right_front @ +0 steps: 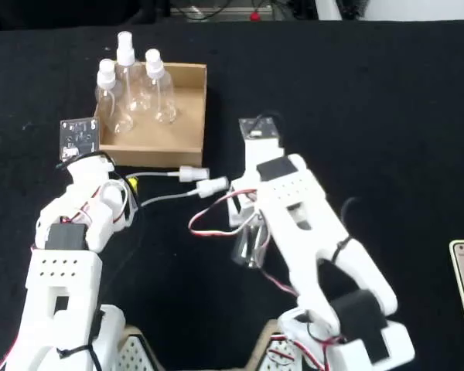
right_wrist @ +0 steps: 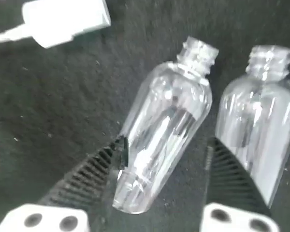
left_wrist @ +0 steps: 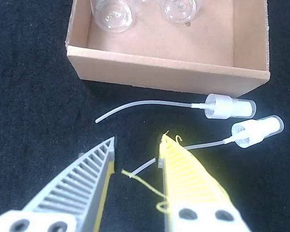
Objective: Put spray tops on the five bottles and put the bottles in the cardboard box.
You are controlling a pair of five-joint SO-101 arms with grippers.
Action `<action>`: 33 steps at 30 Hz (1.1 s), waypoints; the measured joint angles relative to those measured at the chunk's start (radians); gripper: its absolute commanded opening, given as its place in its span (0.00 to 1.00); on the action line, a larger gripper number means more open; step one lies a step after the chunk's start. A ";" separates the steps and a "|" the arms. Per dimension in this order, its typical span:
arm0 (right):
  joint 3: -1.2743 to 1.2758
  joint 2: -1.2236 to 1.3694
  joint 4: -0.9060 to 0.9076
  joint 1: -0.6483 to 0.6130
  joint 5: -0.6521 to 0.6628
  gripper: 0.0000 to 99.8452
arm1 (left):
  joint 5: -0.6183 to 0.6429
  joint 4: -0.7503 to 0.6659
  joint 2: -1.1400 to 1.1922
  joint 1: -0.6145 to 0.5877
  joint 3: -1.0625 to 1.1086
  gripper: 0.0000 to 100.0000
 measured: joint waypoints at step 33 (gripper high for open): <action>-0.207 0.091 0.063 -0.308 0.000 0.28 | 0.012 0.002 -0.009 0.000 0.040 0.16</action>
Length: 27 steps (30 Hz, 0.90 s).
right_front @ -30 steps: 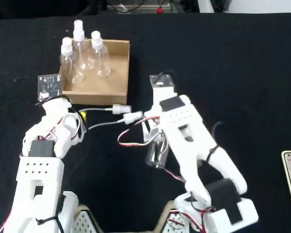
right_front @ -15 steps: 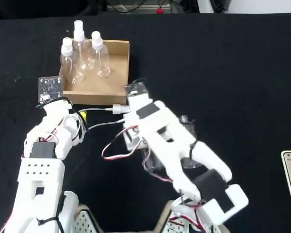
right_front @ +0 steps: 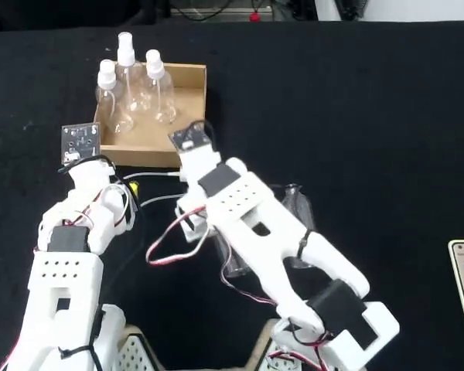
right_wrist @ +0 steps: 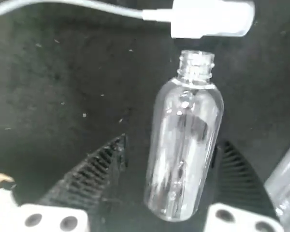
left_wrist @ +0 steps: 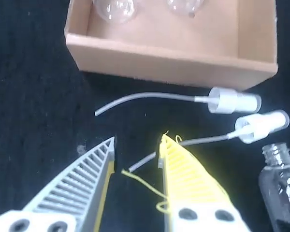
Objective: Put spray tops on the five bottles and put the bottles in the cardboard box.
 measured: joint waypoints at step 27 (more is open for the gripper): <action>0.224 -0.474 0.081 0.626 0.262 0.28 | 0.358 0.017 0.353 0.525 -0.187 0.23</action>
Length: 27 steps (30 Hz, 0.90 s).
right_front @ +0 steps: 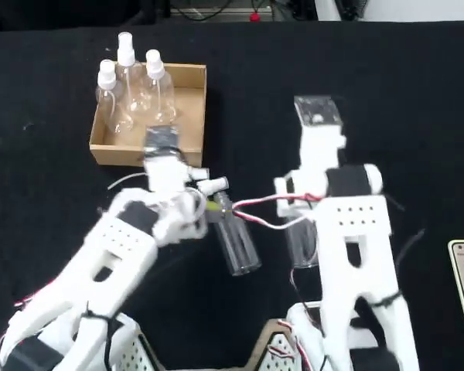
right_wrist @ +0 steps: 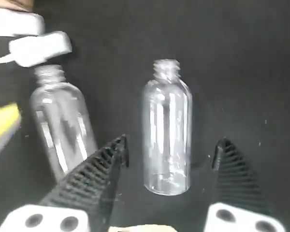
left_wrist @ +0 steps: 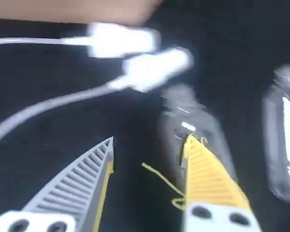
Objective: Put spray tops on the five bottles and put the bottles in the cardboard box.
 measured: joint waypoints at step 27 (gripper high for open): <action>0.249 -0.255 -0.020 0.296 0.175 0.28 | 0.265 0.086 0.523 0.127 -0.319 0.28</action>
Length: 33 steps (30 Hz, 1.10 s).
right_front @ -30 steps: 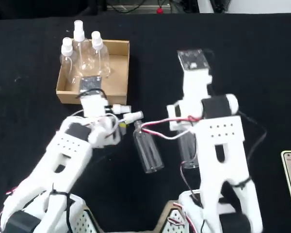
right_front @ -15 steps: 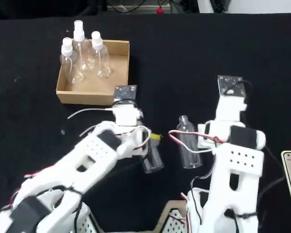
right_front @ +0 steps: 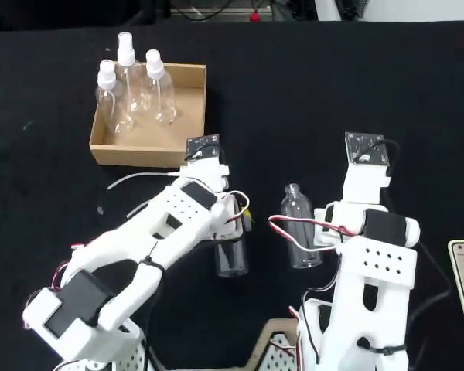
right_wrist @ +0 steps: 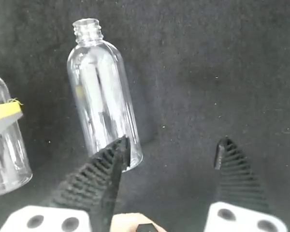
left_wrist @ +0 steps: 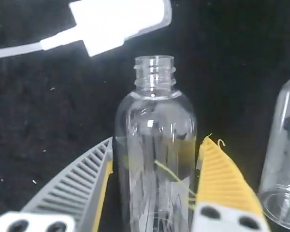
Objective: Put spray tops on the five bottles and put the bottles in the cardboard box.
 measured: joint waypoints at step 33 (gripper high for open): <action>-0.014 0.000 0.006 -0.422 -0.137 0.28 | -1.192 0.288 -0.494 -0.626 0.324 0.21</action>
